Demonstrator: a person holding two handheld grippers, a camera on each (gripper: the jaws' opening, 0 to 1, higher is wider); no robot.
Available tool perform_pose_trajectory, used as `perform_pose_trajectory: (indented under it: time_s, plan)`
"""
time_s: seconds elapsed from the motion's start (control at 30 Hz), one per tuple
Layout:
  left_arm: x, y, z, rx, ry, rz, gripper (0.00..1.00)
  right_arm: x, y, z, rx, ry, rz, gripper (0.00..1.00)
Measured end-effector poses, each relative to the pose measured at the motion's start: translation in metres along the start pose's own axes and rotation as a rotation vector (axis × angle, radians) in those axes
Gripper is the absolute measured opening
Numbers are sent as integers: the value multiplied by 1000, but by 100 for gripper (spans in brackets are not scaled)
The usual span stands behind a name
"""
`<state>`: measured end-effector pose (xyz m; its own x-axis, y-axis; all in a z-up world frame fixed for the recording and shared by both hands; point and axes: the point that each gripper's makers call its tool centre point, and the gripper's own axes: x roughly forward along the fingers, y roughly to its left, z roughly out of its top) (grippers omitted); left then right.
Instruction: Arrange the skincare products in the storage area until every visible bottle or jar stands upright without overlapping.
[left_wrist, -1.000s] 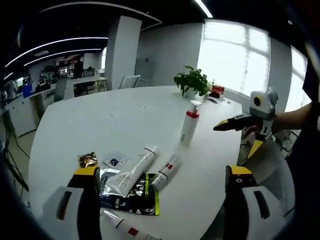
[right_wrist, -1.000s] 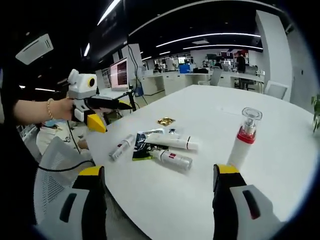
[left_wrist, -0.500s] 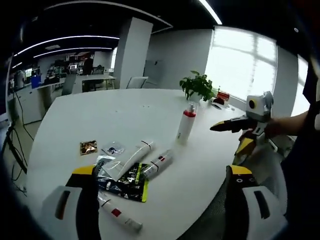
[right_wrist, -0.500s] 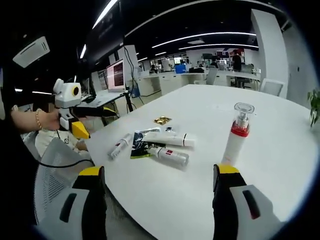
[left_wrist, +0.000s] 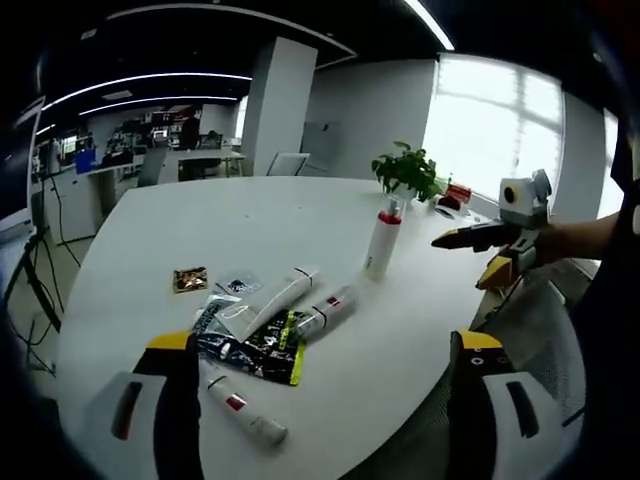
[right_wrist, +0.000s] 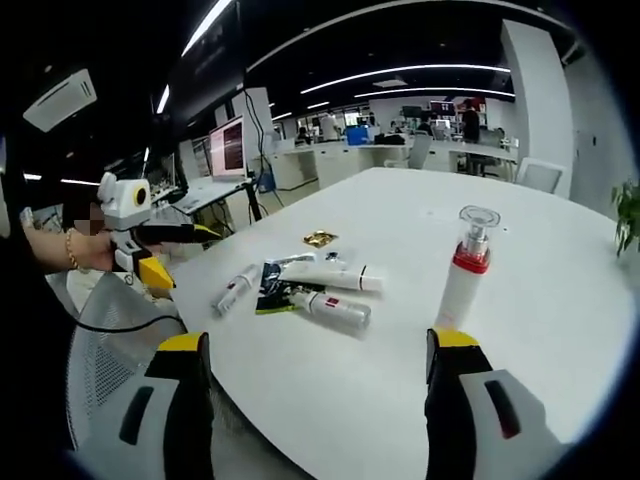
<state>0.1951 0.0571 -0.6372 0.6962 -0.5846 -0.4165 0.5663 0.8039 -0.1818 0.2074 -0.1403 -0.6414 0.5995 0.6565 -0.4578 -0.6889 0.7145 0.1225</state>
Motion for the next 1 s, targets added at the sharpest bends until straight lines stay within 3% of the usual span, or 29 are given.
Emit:
perform_pose_trajectory:
  time_s: [0.37,0.63,1.0]
  plan:
    - [-1,3,-11,-8,9,6,96,14,-1,16,-102,26,33,89]
    - [2,4,-13,10,8,4,95,41,17,16,-288,143,124,88]
    - [1,7,-15,5,-5,0,94,78,23,36,-398,183,198,83]
